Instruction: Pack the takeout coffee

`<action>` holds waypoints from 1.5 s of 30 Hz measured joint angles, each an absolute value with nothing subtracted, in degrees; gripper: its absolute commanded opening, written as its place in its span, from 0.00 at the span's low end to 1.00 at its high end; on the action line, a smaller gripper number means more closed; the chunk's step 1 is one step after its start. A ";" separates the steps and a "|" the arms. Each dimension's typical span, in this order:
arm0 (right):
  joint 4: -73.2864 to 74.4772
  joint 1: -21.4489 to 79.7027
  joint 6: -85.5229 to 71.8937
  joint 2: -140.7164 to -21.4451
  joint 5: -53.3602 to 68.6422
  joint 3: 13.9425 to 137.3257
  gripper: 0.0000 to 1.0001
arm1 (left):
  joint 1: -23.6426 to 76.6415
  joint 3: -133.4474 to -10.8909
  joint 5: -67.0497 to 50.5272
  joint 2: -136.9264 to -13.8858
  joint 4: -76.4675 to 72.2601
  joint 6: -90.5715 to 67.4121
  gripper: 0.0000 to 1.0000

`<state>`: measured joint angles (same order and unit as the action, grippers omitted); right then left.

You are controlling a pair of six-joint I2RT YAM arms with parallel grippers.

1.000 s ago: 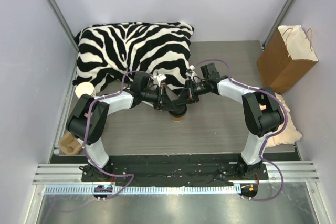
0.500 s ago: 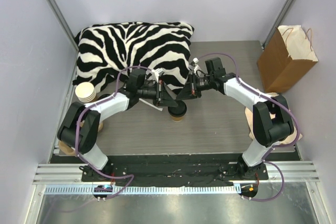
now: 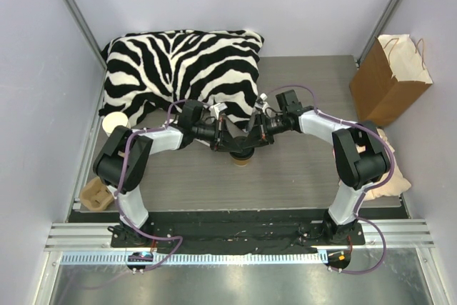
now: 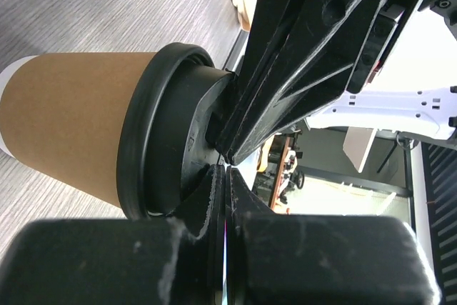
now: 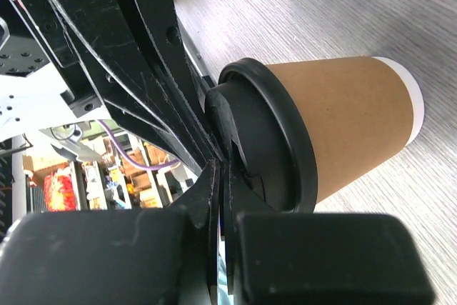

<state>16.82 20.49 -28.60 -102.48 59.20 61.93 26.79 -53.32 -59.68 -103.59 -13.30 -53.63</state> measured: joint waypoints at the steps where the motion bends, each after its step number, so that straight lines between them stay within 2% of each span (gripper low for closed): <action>1: 16.91 20.49 -28.34 -102.48 59.37 61.95 0.01 | 26.70 -53.32 -59.81 -103.61 -13.32 -53.56 0.00; 5: 18.06 20.51 -27.70 -102.48 59.48 62.59 0.01 | 26.61 -53.52 -59.83 -103.44 -13.02 -53.17 0.01; 8: 19.46 20.51 -27.29 -102.45 58.57 64.14 0.02 | 26.61 -53.65 -59.57 -102.67 -12.14 -52.58 0.17; 9: 19.73 20.51 -27.20 -102.37 58.33 64.71 0.04 | 26.61 -53.67 -59.22 -102.28 -11.84 -52.21 0.31; 10: 20.05 20.51 -27.14 -102.13 57.98 65.47 0.07 | 26.59 -53.71 -58.89 -101.78 -11.31 -52.03 0.38; 12: 20.93 20.49 -26.85 -100.62 57.49 67.40 0.20 | 26.50 -54.19 -58.67 -100.47 -9.93 -51.70 0.52; 13: 21.30 20.49 -26.70 -99.77 57.28 68.05 0.27 | 26.50 -54.68 -58.22 -99.53 -8.88 -51.11 0.56; 14: 21.96 20.51 -26.17 -98.87 57.06 68.95 0.41 | 26.48 -55.16 -57.87 -98.56 -7.70 -50.19 0.59; 16: 23.88 20.51 -24.53 -96.57 56.27 71.55 0.50 | 26.46 -56.58 -57.08 -95.92 -4.32 -48.34 0.66; 17: 25.02 20.51 -23.14 -95.37 55.90 72.93 0.61 | 26.44 -57.60 -56.51 -94.21 -1.96 -47.05 0.69; 18: 26.37 20.49 -21.74 -94.24 55.33 74.17 0.64 | 26.35 -58.24 -56.18 -92.84 -0.40 -45.69 0.77; 23: 33.67 20.49 -13.37 -90.06 50.39 77.06 0.79 | 25.21 -61.69 -52.84 -85.38 9.41 -37.43 0.85; 24: 35.57 20.36 -11.57 -89.60 48.51 77.58 0.81 | 24.91 -62.41 -51.81 -84.27 11.64 -35.35 0.94; 30: 46.02 16.67 -1.06 -88.71 38.20 82.35 0.84 | 23.86 -65.91 -44.86 -80.68 25.36 -23.92 1.00; 37: 54.00 9.63 7.09 -87.96 30.35 82.28 0.84 | 23.70 -67.70 -35.90 -79.31 37.65 -9.72 1.00; 45: 57.91 9.37 10.04 -83.48 25.52 76.64 0.83 | 26.30 -65.36 -27.33 -78.54 39.70 0.71 0.85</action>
